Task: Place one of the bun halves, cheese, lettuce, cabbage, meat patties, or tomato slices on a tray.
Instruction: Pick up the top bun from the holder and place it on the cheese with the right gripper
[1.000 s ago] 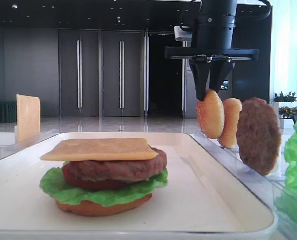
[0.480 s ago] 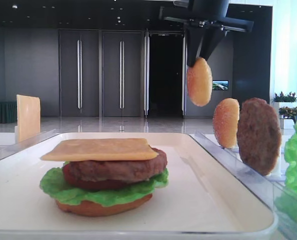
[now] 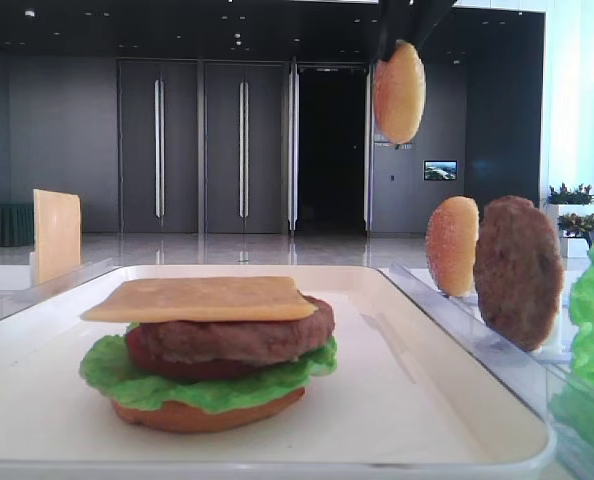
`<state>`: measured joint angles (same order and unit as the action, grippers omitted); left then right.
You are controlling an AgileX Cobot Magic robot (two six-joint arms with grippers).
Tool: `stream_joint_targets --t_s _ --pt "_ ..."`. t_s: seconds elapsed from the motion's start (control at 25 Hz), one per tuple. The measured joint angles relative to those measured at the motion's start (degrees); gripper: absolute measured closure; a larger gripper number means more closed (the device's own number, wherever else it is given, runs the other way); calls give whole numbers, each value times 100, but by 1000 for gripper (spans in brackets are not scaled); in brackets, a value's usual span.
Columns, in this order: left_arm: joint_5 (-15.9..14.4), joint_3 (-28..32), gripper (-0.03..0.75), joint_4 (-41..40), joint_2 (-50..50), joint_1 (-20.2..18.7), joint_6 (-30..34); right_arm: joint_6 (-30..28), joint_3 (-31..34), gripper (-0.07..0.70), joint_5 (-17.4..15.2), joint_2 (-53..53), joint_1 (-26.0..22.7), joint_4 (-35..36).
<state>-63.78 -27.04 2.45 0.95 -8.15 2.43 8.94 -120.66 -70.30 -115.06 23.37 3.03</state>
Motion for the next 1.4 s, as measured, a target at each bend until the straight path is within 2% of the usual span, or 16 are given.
stream_joint_targets --t_s 0.16,0.6,0.8,1.16,1.4 --pt "0 0 716 0 0 0 0 0 203 479 8 239 -84 -41" --pt "0 0 716 0 0 0 0 322 2079 479 -4 1733 -168 -190" --pt "0 0 716 0 0 0 0 396 2836 480 1 2455 -154 136" --pt "0 0 716 0 0 0 0 757 4300 480 -4 3647 271 49" --pt "0 0 716 0 0 0 0 1155 4822 480 0 4367 700 -219"
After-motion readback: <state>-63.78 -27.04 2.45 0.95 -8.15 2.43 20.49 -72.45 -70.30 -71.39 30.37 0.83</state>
